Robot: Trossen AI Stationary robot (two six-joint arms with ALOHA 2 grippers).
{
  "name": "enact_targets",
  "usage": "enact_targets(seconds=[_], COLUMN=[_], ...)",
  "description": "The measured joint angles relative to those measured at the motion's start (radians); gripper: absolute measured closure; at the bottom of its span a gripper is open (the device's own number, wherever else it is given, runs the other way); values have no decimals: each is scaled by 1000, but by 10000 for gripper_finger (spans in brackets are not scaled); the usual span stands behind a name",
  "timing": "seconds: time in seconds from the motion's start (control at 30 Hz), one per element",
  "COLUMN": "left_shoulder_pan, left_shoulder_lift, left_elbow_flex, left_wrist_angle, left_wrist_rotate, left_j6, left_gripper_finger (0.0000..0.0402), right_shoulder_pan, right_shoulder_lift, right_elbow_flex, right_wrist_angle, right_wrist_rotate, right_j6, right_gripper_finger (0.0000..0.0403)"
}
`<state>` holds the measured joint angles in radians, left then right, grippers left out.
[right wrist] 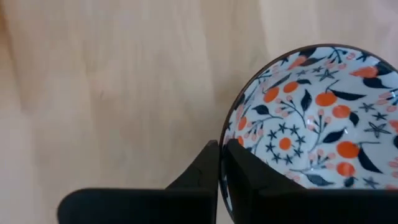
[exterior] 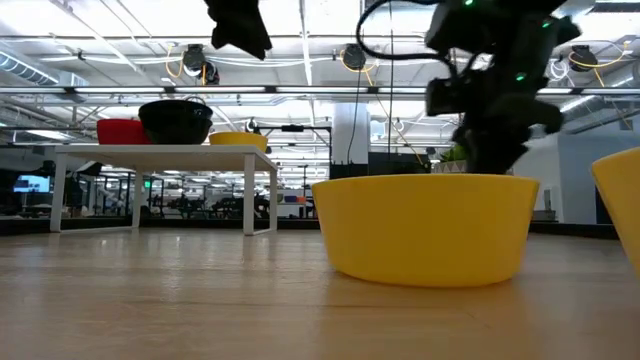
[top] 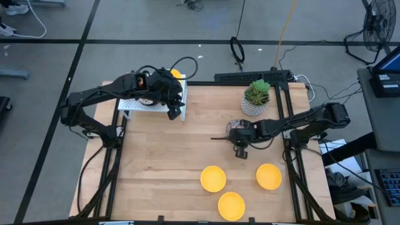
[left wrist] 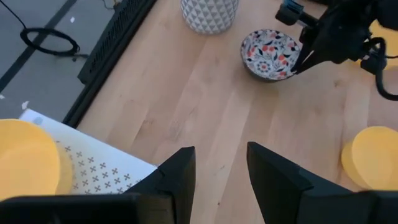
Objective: Pick & Place Mini bowls
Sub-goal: Stack the black bowl on top of the black bowl on the shelf
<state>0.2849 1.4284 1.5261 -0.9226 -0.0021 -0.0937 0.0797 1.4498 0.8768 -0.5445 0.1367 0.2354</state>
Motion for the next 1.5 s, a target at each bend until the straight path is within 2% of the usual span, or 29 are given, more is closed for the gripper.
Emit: enact_targets(seconds=[0.13, 0.43, 0.67, 0.83, 1.03, 1.23, 1.37, 1.5], left_shoulder_pan=[0, -1, -12, -19, -22, -27, -54, -107], left_shoulder_lift=[49, 93, 81, 83, 82, 82, 101, 139], left_elbow_flex=[0, 0, 1, 1, 1, 1, 1, 1], left_wrist_angle=[1, 10, 4, -5, -11, -18, -18, -13], left_wrist_rotate=[0, 0, 1, 1, 1, 5, 58, 88], left_j6=[2, 0, -10, -3, 9, 11, 55, 109], left_gripper_finger=[256, 256, 256, 256, 256, 256, 256, 256], right_shoulder_pan=[-39, -60, -57, -52, -52, -48, -38, -31], right_shoulder_lift=[79, 261, 354, 357, 302, 180, 81, -36], right_elbow_flex=[17, 236, 323, 323, 324, 323, 315, 274], right_wrist_angle=[147, 150, 170, 182, 152, 22, -68, -138], right_wrist_rotate=[-1, 41, 41, 40, 40, 40, 41, 42], right_j6=[-102, -298, -334, -327, -301, -250, -209, -167], right_gripper_finger=[395, 395, 391, 362, 294, 234, 218, 218])
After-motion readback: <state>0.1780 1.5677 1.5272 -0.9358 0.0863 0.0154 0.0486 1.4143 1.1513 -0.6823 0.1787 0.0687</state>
